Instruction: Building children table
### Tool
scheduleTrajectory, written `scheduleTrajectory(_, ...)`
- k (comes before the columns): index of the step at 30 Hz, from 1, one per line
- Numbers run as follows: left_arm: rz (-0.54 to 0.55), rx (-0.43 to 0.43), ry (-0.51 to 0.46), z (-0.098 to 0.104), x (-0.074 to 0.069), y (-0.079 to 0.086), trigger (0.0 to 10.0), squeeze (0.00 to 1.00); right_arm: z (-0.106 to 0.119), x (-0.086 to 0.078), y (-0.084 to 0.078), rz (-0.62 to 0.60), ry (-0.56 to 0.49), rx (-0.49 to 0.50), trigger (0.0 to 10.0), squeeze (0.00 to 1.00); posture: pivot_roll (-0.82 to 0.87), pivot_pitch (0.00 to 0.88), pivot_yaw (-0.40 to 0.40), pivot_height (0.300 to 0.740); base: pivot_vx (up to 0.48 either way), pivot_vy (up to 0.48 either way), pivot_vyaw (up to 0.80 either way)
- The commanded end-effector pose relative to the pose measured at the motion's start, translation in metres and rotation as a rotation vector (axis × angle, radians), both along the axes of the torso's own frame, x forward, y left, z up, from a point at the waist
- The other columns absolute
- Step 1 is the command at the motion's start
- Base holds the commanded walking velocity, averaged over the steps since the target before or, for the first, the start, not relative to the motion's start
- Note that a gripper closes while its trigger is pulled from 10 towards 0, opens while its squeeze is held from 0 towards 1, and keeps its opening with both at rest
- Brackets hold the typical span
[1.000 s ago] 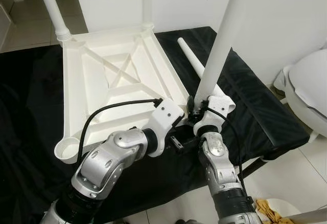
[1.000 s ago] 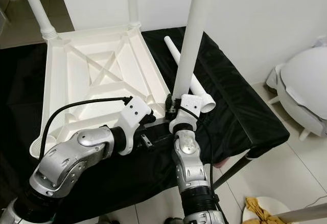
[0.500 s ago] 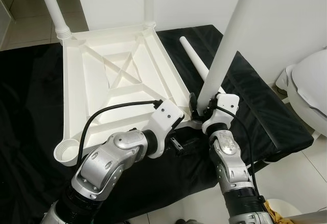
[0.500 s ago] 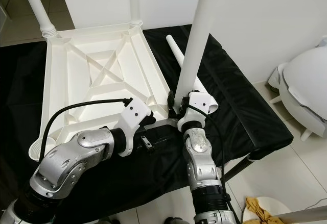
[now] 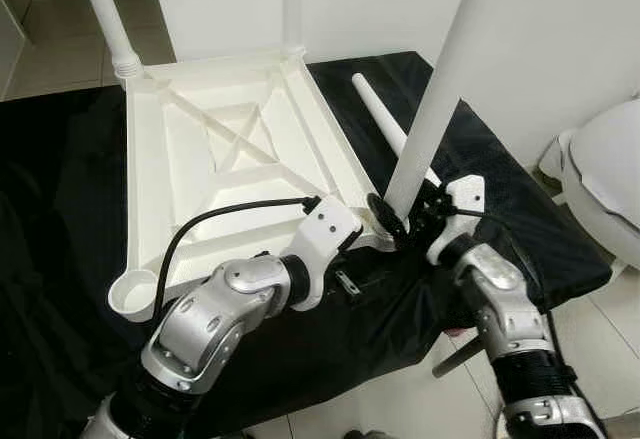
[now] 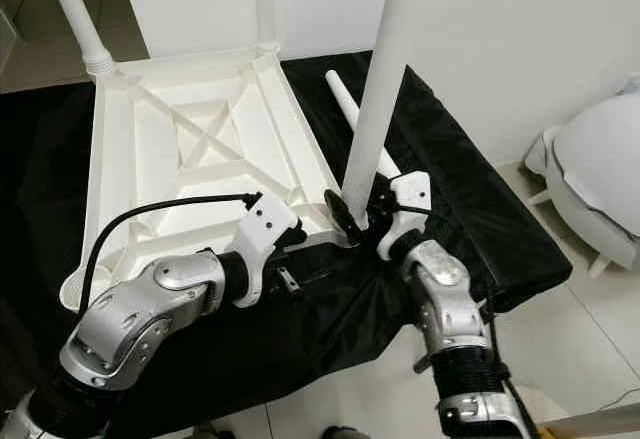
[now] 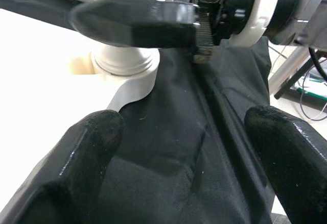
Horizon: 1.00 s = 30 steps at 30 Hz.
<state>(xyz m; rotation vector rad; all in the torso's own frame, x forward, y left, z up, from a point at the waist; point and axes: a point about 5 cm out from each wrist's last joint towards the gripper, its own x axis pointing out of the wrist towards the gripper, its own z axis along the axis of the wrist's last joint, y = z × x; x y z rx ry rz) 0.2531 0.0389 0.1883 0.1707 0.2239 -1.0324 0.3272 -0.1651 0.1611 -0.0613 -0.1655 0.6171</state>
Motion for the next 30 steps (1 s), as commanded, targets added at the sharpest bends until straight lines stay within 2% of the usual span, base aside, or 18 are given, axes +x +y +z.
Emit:
scheduleTrajectory(1,-0.029,0.0,0.006,0.0,-0.003,-0.002,10.0,0.0,-0.002,0.002,0.0,0.039,0.018,-0.004,10.0,0.0,-0.03,0.092,0.009,0.74,0.0,0.0,0.0)
scheduleTrajectory(5,-0.022,0.0,0.004,0.001,-0.002,-0.001,10.0,0.0,-0.004,0.007,-0.002,0.061,0.028,-0.017,9.9,0.0,-0.02,0.097,0.012,0.74,0.0,0.0,0.0)
scheduleTrajectory(6,-0.016,-0.001,0.002,0.002,-0.001,0.0,10.0,0.0,-0.005,0.01,-0.003,0.076,0.031,-0.013,2.9,0.0,-0.01,0.099,0.014,0.74,0.0,0.0,0.0)
scheduleTrajectory(7,-0.016,-0.001,0.002,0.002,-0.001,0.0,10.0,0.0,-0.005,0.01,-0.003,0.076,0.031,-0.013,2.9,0.0,-0.01,0.099,0.014,0.74,0.0,0.0,0.0)
scheduleTrajectory(8,-0.01,-0.002,0.0,0.002,0.0,0.0,10.0,0.0,-0.005,0.012,-0.003,0.086,0.035,-0.003,0.5,0.0,-0.01,0.099,0.015,0.74,0.0,0.0,0.0)
scheduleTrajectory(9,-0.005,-0.002,-0.003,0.003,0.0,0.001,10.0,0.0,-0.007,0.013,-0.003,0.092,0.042,0.003,0.0,0.0,0.0,0.101,0.014,0.74,0.0,0.0,0.0)
scheduleTrajectory(16,0.008,0.001,-0.015,0.005,0.003,0.004,10.0,0.0,-0.01,0.013,-0.002,0.122,0.049,0.008,0.0,0.0,0.0,0.106,0.015,0.74,0.0,0.0,0.0)
scheduleTrajectory(22,0.001,0.002,-0.019,0.005,0.003,0.003,10.0,0.0,-0.011,0.011,-0.003,0.087,0.039,0.018,0.0,0.0,-0.02,0.108,0.02,0.74,0.0,0.0,0.0)
scheduleTrajectory(30,-0.026,0.002,-0.016,0.005,0.003,-0.001,10.0,0.0,-0.016,0.003,0.003,-0.068,0.013,0.049,0.0,0.0,-0.04,0.108,0.034,0.74,0.0,0.0,0.0)
